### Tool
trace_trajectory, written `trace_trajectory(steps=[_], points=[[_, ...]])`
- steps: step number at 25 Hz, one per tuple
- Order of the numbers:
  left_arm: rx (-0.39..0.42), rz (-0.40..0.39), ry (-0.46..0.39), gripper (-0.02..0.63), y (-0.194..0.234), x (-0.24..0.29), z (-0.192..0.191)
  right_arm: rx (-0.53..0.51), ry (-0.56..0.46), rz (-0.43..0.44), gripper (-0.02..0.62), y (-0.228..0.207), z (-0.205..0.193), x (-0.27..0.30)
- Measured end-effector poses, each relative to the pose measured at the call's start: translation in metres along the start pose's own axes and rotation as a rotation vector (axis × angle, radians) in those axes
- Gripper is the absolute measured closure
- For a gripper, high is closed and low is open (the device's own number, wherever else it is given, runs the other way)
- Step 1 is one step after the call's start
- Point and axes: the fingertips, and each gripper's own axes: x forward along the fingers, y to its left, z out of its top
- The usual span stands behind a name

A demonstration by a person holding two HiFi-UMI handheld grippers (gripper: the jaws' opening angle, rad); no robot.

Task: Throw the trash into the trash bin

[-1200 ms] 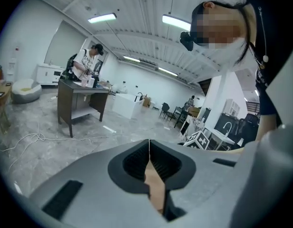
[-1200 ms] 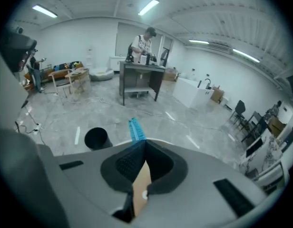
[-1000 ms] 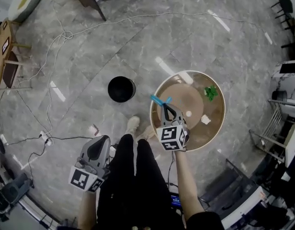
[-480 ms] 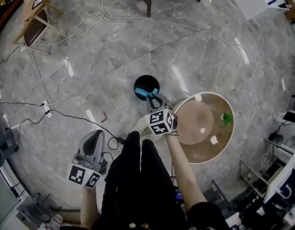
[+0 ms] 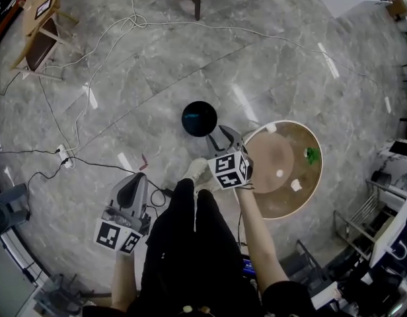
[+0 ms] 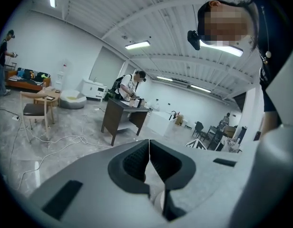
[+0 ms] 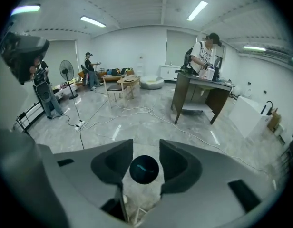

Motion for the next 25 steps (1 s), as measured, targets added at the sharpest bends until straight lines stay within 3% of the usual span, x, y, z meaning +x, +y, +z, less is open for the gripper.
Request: trace_trajectory(steps=[7, 12, 18, 25], points=[[0.052, -0.178, 0.0, 0.597, -0.044, 0.04, 0.023, 0.097, -0.113, -0.143, 0.459, -0.032, 0.015, -0.084], [0.129, -0.363, 0.018, 0.597, -0.112, 0.074, 0.038, 0.207, -0.283, -0.279, 0.591, -0.053, 0.029, -0.187], [0.231, -0.615, 0.03, 0.597, -0.206, 0.103, 0.045, 0.383, -0.501, -0.473, 0.592, -0.063, 0.014, -0.311], [0.311, -0.831, 0.041, 0.597, -0.301, 0.103, 0.037, 0.577, -0.617, -0.669, 0.592, -0.053, -0.044, -0.418]])
